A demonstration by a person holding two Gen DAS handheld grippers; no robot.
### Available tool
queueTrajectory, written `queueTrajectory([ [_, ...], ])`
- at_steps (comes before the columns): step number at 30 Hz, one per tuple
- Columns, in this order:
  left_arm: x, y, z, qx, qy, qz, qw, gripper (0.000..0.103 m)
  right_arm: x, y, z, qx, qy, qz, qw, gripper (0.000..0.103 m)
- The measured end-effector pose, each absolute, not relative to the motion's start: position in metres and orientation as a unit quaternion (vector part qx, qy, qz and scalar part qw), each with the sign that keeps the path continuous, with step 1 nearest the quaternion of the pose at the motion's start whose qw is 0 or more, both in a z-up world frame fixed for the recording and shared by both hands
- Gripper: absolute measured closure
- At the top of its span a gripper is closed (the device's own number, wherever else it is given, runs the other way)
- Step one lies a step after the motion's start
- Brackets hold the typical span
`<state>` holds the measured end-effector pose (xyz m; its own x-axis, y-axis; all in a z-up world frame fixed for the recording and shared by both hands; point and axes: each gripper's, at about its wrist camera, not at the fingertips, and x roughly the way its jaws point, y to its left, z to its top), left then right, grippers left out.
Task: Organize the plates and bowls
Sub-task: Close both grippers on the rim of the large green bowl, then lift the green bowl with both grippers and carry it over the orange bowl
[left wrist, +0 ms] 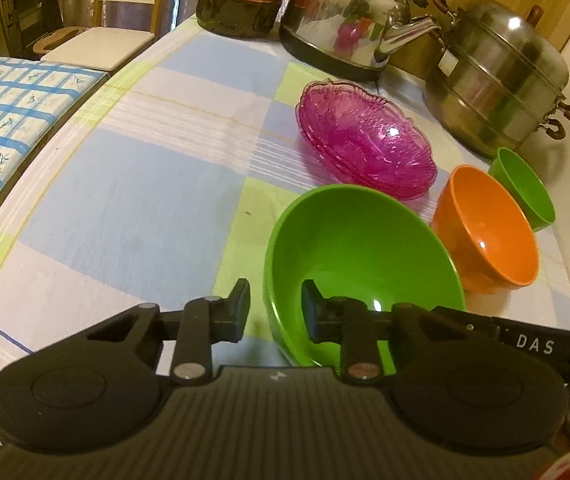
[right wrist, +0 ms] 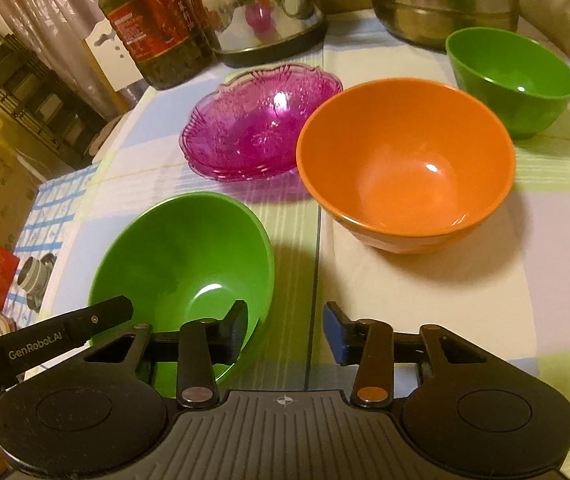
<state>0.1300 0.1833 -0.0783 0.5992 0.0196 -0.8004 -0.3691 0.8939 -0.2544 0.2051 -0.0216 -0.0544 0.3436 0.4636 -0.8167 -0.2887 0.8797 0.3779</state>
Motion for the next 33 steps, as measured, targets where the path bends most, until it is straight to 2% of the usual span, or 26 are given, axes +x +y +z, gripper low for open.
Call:
queueTrajectory([
  [5,0.132,0.188,-0.084,-0.206,0.436,0.111,0.869,0.084,0.206,-0.017,-0.058,0.082,0.528,0.233,0.813,0.067],
  [10,0.133,0.188,-0.084,-0.209,0.435,0.102,0.87,0.09,0.207,-0.012,-0.058,0.079,0.528,0.237,0.812,0.08],
  [15,0.134,0.187,-0.084,-0.206,0.434,0.101,0.871,0.091,0.206,-0.007,-0.057,0.079,0.524,0.24,0.813,0.09],
  [25,0.131,0.181,-0.077,-0.197,0.428,0.103,0.876,0.092,0.201,-0.011,-0.051,0.089,0.518,0.235,0.818,0.09],
  [33,0.13,0.166,-0.048,-0.186,0.416,0.093,0.886,0.092,0.193,-0.03,-0.024,0.108,0.503,0.227,0.827,0.09],
])
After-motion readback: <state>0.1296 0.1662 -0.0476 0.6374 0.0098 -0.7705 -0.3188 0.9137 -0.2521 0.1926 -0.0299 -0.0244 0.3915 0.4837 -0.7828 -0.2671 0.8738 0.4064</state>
